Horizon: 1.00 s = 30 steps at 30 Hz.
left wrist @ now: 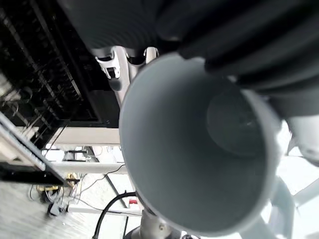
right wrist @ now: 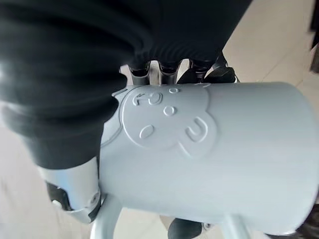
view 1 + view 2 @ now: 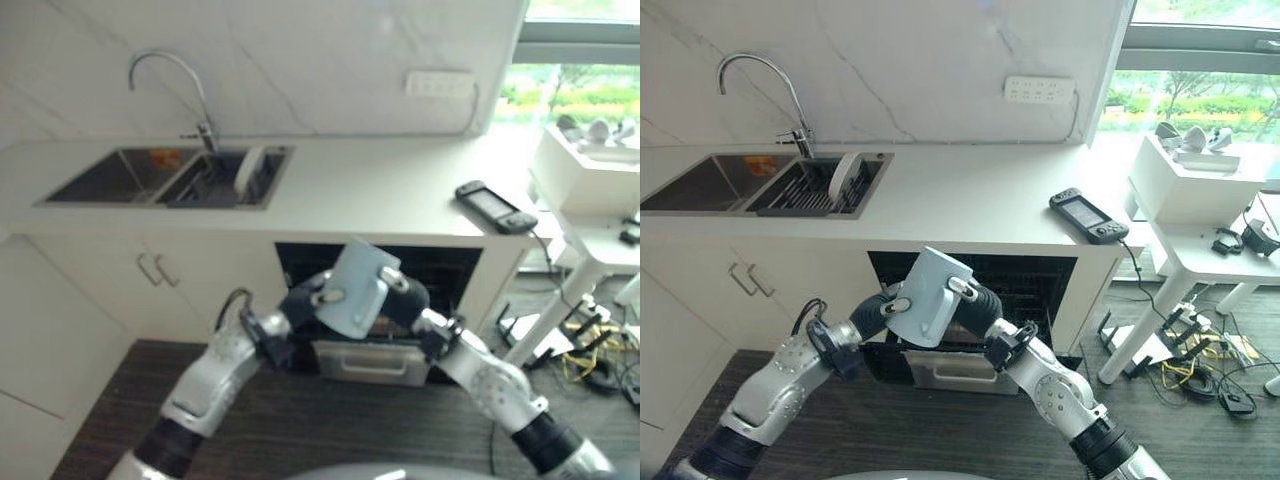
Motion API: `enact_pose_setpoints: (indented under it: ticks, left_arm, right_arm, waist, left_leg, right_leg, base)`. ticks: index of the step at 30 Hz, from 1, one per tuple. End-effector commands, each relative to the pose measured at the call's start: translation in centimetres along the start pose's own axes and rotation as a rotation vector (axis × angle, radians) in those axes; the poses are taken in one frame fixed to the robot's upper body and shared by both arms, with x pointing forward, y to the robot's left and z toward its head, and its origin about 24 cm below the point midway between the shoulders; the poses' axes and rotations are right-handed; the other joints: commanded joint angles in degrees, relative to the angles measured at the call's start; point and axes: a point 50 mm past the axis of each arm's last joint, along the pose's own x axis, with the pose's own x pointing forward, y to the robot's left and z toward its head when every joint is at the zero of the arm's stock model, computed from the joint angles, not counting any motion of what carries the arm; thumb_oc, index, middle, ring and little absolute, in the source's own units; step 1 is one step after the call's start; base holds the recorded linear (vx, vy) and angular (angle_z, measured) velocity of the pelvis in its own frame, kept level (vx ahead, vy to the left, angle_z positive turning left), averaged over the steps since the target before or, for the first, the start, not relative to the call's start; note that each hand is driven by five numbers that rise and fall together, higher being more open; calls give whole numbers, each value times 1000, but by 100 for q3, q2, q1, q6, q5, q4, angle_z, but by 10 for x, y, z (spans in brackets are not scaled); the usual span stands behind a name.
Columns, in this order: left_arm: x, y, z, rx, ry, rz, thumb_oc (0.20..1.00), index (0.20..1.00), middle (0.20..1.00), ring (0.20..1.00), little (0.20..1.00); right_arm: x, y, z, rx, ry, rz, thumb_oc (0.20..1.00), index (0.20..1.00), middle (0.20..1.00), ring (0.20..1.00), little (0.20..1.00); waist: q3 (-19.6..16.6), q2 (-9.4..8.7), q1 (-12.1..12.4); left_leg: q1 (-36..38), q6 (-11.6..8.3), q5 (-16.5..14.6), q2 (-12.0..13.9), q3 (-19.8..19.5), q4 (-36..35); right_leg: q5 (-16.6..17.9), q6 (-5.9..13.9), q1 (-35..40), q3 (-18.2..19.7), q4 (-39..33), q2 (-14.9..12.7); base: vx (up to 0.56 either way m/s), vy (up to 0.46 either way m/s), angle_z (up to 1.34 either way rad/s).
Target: Place the dishes in the dishwasher.
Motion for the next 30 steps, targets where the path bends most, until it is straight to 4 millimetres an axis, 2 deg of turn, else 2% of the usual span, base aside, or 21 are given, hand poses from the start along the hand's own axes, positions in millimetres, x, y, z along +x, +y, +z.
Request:
enact_pose_setpoints:
  ticks: [1,2,3,5,7,8,9,10,12,13,15,17,19,20,22,24,28,30]
  left_arm:
    - [-18,62,9,130,-22,407,1000,1000,1000,1000,1000]
    - [-21,65,5,127,-21,430,1000,1000,1000,1000,1000]
    - [-28,70,0,108,-28,470,1000,1000,1000,1000,1000]
    - [-33,73,-6,73,-39,503,1000,1000,1000,1000,1000]
    - [-32,74,-12,69,-33,503,1000,1000,1000,1000,1000]
    - [-31,74,-13,69,-30,502,1000,1000,1000,1000,1000]
    - [-32,69,-20,82,-12,491,1000,1000,1000,1000,1000]
    - [-32,68,-21,92,-7,482,1000,1000,1000,1000,1000]
    - [-37,70,-25,115,3,489,1000,1000,1000,1000,1000]
    - [-40,73,-25,114,7,502,1000,1000,1000,1000,1000]
    - [-46,77,-23,122,19,495,1000,1000,1000,1000,1000]
    - [-52,80,-24,137,39,486,1000,1000,1000,1000,1000]
    - [-53,79,-24,151,53,481,1000,1000,1000,1000,1000]
    - [-53,82,-18,161,56,488,1000,1000,1000,1000,1000]
    - [-52,85,-8,170,31,494,1000,1000,1000,1000,1000]
    - [-49,88,0,190,21,493,1000,1000,1000,1000,1000]
    - [-44,79,-5,184,29,469,1000,1000,1000,1000,1000]
    - [-43,73,-10,198,46,453,1000,1000,1000,1000,1000]
  right_arm:
    - [10,82,50,133,-283,552,200,200,200,200,200]
    - [9,80,51,136,-285,551,200,200,200,200,200]
    - [7,78,52,126,-286,549,200,200,200,200,200]
    - [5,74,50,105,-292,542,200,200,200,200,200]
    - [8,71,52,69,-326,520,200,200,200,200,200]
    - [8,71,52,66,-329,518,200,200,200,200,200]
    - [8,71,56,28,-356,503,200,200,200,200,200]
    - [4,69,59,16,-368,492,200,200,200,200,200]
    - [-1,63,63,5,-371,479,200,200,200,200,200]
    - [-3,61,61,15,-368,475,200,200,200,200,200]
    - [-8,56,61,42,-377,465,200,200,200,200,200]
    - [-11,53,57,97,-386,468,200,200,200,200,200]
    - [-13,54,50,112,-386,462,200,200,200,200,200]
    - [-11,52,37,122,-367,467,200,200,200,200,200]
    - [-7,55,38,103,-361,483,200,200,200,200,200]
    - [-4,52,46,99,-367,489,200,200,200,200,200]
    - [-4,52,53,100,-374,455,200,200,200,200,200]
    - [-7,49,54,107,-388,441,200,200,200,200,200]
  waist:
    - [302,-358,-44]
    - [332,-377,-39]
    - [399,-424,-14]
    - [478,-433,22]
    - [508,-404,88]
    - [516,-405,95]
    - [485,-259,172]
    - [486,-240,180]
    - [488,-266,199]
    - [478,-266,198]
    - [450,-289,218]
    - [469,-313,271]
    - [529,-273,226]
    - [617,-280,215]
    - [705,-349,205]
    - [782,-368,198]
    - [625,-432,274]
    - [542,-429,277]
  left_leg:
    - [-265,47,-46,106,-360,1041]
    - [-385,34,83,139,-455,1356]
    - [-668,61,281,126,-643,2034]
    - [-961,200,221,-112,-717,2543]
    - [-1098,243,86,-365,-763,2113]
    - [-1082,248,77,-389,-769,2053]
    - [-976,210,198,-428,-833,696]
    - [-1028,161,327,-408,-767,547]
    - [-1084,207,232,-498,-955,663]
    - [-1035,261,115,-603,-916,710]
    - [-999,358,-2,-648,-777,794]
    - [-1039,553,-152,-763,-838,971]
    - [-951,666,-236,-825,-898,1017]
    - [-812,640,-249,-832,-809,911]
    - [-741,563,-298,-854,-697,812]
    - [-688,571,-337,-779,-717,711]
    - [-648,437,-120,-496,-657,373]
    - [-551,360,-4,-407,-624,148]
  right_leg:
    - [-279,-104,46,-88,466,-135]
    - [-300,-175,49,-60,500,-83]
    - [-321,-291,50,-14,564,-36]
    - [-365,-389,79,16,606,2]
    - [-454,-356,170,-8,609,22]
    - [-463,-347,182,-8,609,15]
    - [-577,-252,304,-19,542,46]
    - [-596,-219,395,-66,494,20]
    - [-606,-120,470,-37,451,-119]
    - [-597,-23,479,-36,483,-242]
    - [-668,95,444,-114,706,-425]
    - [-675,116,234,-96,1446,-568]
    - [-488,55,-189,78,2201,-571]
    - [-358,-33,-377,-104,1636,-693]
    - [132,118,-620,-202,940,-795]
    - [165,176,-763,-97,938,-790]
    - [2,256,-301,-297,367,-578]
    - [-23,229,-90,-368,115,-480]
  base:
    - [14,-216,-4]
    - [24,-242,-1]
    - [46,-221,-9]
    - [106,-110,-3]
    - [154,48,-10]
    - [312,261,-9]
    - [338,317,16]
    - [418,416,19]
    - [277,343,8]
    - [237,350,-17]
    - [196,330,-28]
    - [142,285,-43]
    - [85,146,-21]
    - [51,-40,-7]
    - [-24,-175,-10]
    - [-34,-193,-8]
    - [39,-213,24]
    - [56,-132,4]
